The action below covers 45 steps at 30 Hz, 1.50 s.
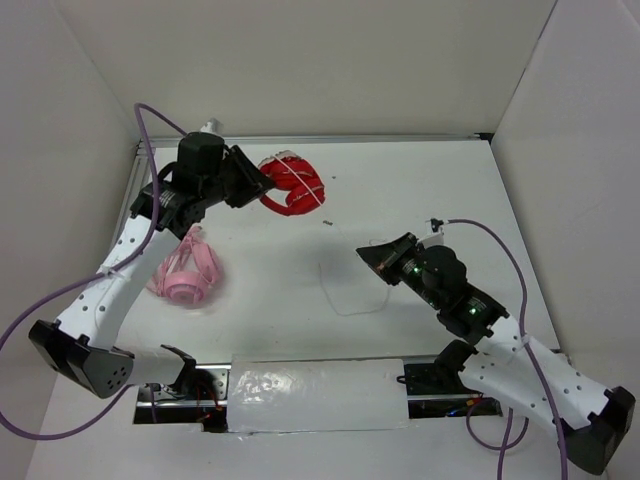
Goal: Wrap the headphones
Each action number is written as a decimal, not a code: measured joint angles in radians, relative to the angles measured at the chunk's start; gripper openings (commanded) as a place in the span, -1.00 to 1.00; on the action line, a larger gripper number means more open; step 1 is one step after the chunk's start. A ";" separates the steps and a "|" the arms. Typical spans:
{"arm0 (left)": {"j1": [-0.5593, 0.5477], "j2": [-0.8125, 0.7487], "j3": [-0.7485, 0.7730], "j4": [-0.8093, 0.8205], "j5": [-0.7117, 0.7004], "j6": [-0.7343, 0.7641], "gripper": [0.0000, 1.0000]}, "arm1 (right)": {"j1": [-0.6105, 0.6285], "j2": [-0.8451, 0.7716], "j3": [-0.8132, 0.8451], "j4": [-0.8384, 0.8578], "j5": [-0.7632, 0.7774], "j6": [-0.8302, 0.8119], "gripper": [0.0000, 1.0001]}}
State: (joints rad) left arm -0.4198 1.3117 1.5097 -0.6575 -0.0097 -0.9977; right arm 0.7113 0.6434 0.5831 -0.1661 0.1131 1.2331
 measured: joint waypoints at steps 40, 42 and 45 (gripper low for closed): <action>-0.187 -0.098 -0.064 0.406 0.709 0.243 -1.00 | -0.187 0.423 0.032 0.285 -0.317 0.036 -0.27; -0.193 -0.089 -0.068 0.413 0.764 0.244 -1.00 | -0.201 0.433 0.032 0.320 -0.330 0.042 -0.26; -0.208 -0.060 -0.068 0.426 0.838 0.250 -1.00 | -0.216 0.469 0.032 0.390 -0.366 0.063 -0.26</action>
State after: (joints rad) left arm -0.6277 1.2518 1.4414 -0.2314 0.8288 -0.7475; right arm 0.4950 1.1126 0.6147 0.2241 -0.2531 1.2957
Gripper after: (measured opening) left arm 0.388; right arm 0.371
